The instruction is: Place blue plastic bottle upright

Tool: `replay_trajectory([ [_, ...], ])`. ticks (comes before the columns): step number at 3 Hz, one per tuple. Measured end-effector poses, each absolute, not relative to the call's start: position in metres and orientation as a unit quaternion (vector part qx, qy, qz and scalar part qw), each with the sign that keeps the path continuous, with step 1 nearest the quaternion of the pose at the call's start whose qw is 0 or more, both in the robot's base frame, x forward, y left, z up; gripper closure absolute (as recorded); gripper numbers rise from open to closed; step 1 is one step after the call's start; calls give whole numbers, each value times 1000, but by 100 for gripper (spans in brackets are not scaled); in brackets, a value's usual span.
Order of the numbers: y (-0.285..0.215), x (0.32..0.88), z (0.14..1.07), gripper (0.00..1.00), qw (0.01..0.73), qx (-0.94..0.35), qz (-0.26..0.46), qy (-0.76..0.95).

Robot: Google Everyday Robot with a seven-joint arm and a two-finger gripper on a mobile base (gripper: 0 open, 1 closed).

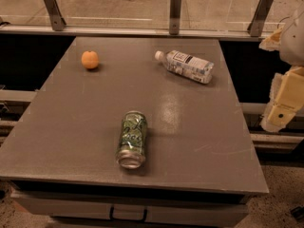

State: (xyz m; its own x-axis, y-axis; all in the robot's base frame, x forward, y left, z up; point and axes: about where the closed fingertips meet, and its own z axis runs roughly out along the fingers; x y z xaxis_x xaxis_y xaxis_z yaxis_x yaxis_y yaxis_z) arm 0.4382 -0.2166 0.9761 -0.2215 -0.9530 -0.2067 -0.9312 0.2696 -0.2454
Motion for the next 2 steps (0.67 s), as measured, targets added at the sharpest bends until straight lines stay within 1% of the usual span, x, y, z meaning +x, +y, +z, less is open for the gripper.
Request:
replay_trajectory([
  [1, -215, 444, 976, 0, 164, -604, -36, 779],
  [2, -202, 486, 961, 0, 174, -615, -32, 769],
])
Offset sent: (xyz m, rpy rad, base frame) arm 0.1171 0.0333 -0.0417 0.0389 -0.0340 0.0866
